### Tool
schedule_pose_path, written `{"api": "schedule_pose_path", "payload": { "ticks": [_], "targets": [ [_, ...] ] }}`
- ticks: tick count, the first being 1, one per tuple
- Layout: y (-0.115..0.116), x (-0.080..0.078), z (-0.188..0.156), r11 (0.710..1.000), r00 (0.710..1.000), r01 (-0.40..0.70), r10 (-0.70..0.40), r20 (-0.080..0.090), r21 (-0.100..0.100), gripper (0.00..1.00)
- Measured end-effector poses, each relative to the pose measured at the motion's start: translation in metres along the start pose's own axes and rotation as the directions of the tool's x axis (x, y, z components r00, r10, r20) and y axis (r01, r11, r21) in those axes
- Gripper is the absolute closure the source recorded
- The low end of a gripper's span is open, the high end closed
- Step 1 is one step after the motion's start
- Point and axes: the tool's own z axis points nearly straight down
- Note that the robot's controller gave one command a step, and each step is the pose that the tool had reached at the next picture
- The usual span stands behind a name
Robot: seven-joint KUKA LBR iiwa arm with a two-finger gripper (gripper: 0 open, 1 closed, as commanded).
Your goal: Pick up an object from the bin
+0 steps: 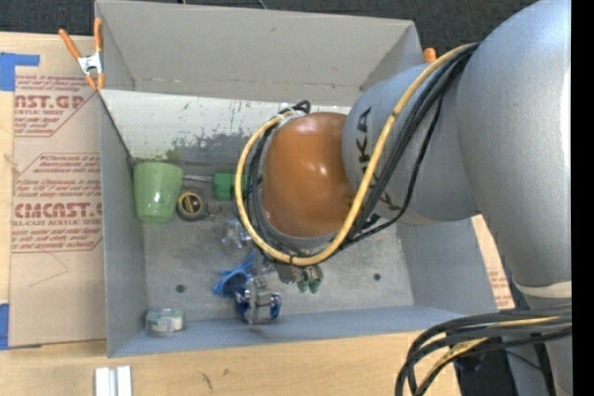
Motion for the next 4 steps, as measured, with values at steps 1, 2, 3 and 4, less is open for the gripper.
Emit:
{"api": "schedule_pose_path", "payload": {
  "ticks": [1,2,3,4],
  "targets": [
    [-0.017,-0.025,0.056,0.982,0.982,0.188,-0.188,0.006,0.002,0.00],
    [-0.017,-0.025,0.054,0.982,0.982,0.188,-0.188,0.008,0.002,1.00],
    [-0.033,-0.026,-0.064,0.978,0.978,0.210,-0.210,0.017,0.005,1.00],
    [-0.097,-0.018,-0.121,0.700,0.700,0.714,-0.714,0.008,0.011,1.00]
  ]
}}
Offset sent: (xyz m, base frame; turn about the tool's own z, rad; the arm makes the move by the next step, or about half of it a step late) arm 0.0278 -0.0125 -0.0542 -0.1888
